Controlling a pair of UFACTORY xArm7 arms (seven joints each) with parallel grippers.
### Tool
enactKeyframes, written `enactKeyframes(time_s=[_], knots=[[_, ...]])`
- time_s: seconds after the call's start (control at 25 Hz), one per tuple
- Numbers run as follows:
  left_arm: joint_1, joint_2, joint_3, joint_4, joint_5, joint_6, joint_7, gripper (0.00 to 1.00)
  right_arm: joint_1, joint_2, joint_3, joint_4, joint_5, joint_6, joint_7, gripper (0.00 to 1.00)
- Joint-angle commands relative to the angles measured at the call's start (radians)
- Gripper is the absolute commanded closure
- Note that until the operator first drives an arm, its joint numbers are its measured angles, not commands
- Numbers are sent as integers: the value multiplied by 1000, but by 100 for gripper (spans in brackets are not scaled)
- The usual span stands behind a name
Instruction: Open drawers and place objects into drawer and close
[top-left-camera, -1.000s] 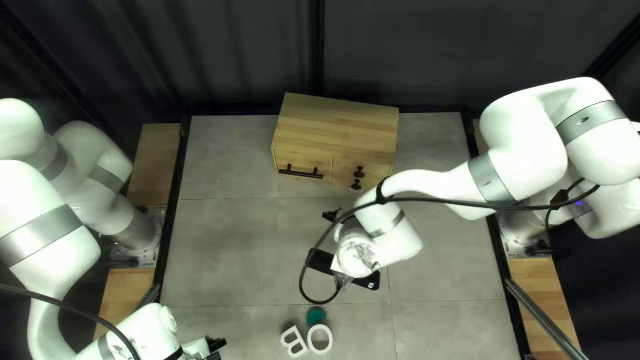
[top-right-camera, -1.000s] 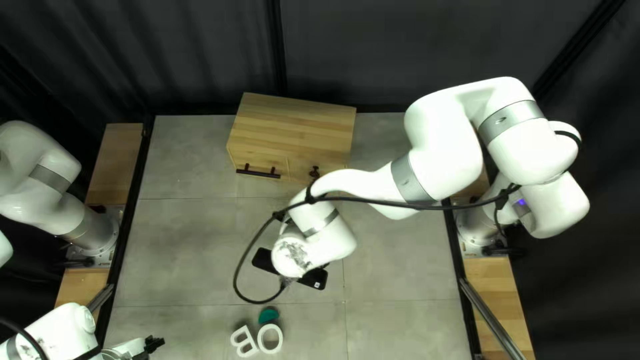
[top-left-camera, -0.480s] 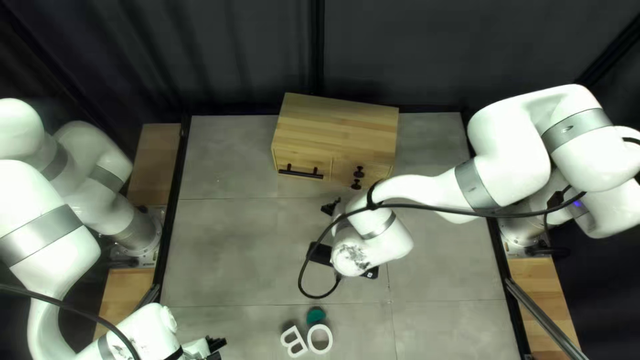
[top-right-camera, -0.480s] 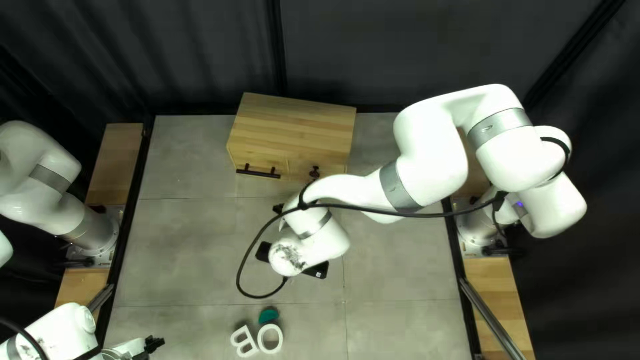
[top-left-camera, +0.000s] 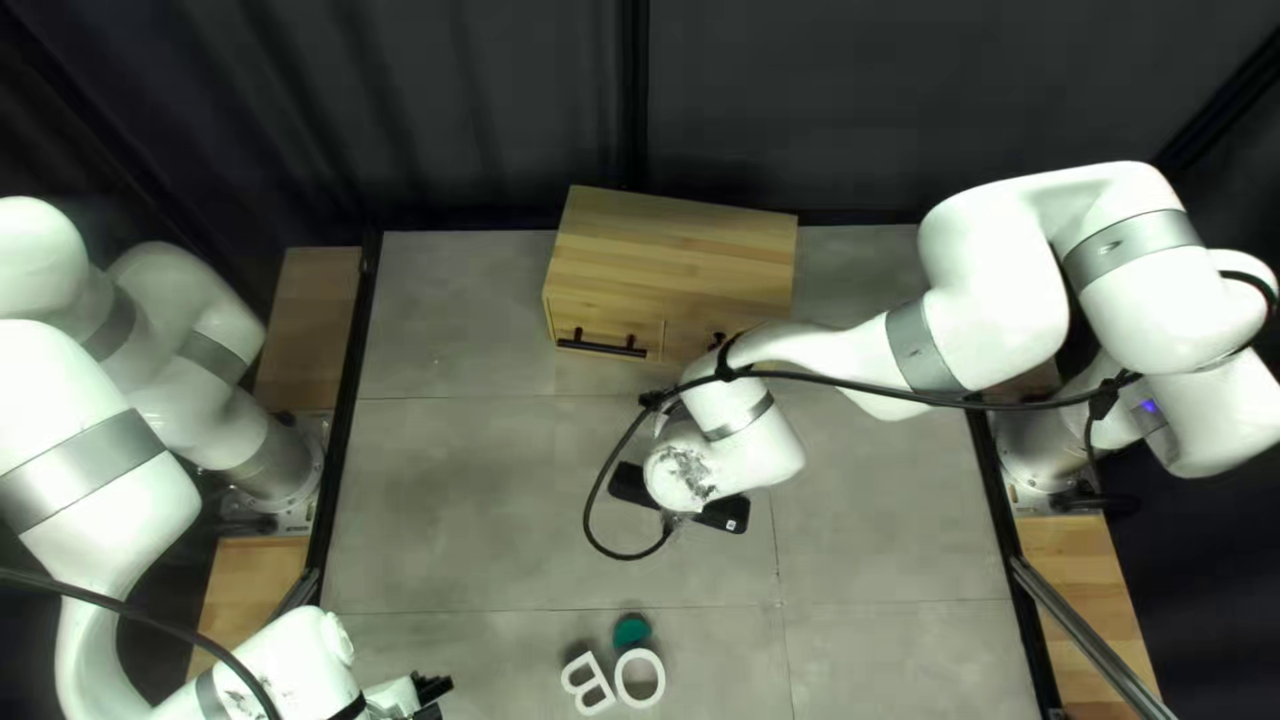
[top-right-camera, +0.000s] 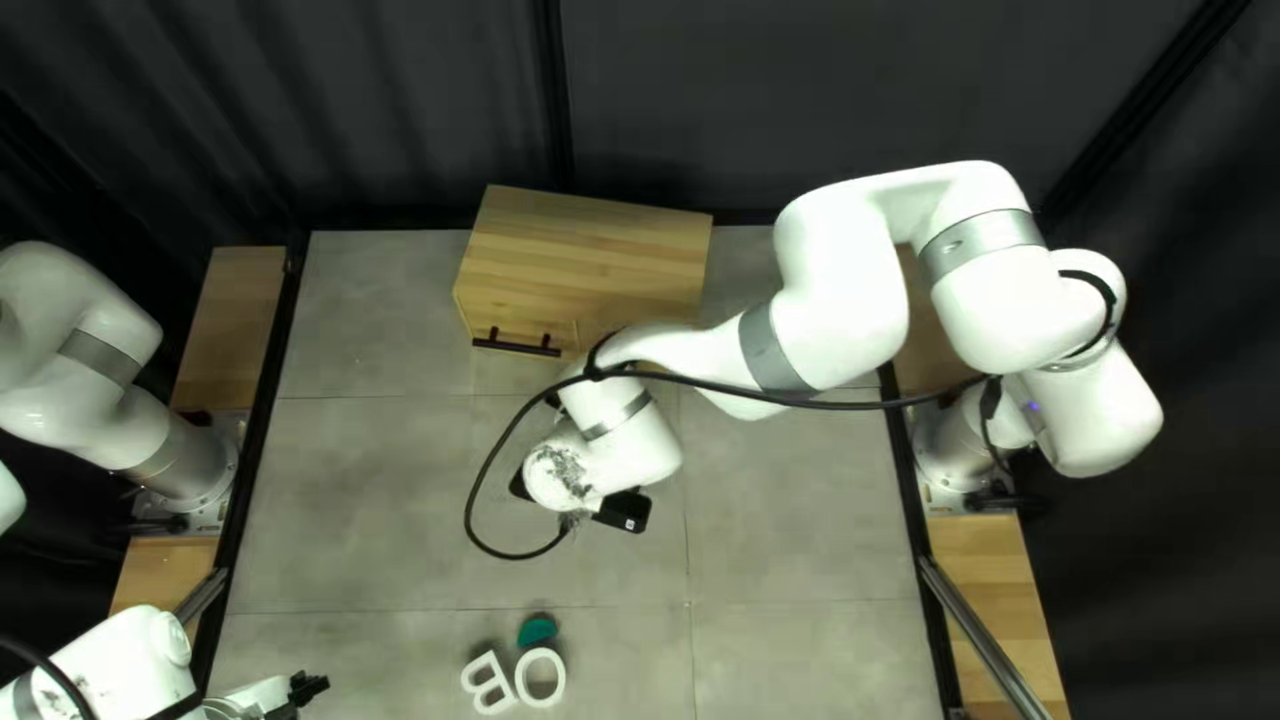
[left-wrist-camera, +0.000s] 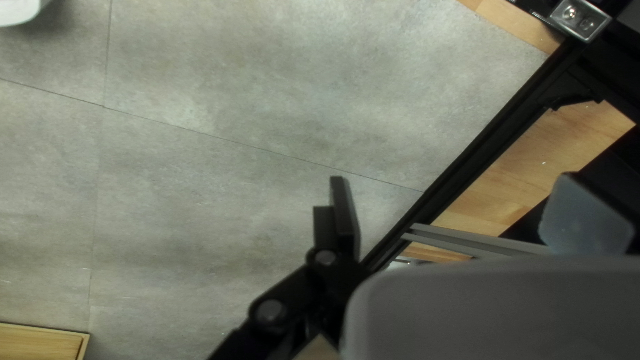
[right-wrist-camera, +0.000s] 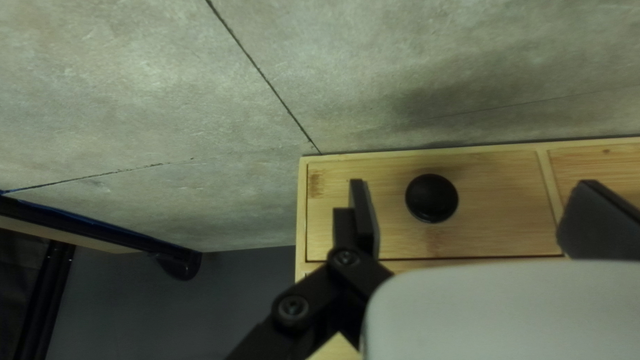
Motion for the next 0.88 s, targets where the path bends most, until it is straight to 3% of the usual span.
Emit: enactKeyframes(time_s=[0.04, 0.88], knots=[[0, 0, 0, 0, 0, 0, 0, 0, 6, 35, -4, 10, -15, -4, 17, 0], [0, 0, 0, 0, 0, 0, 0, 0, 0, 71, -36, 13, -63, 0, 38, 2]])
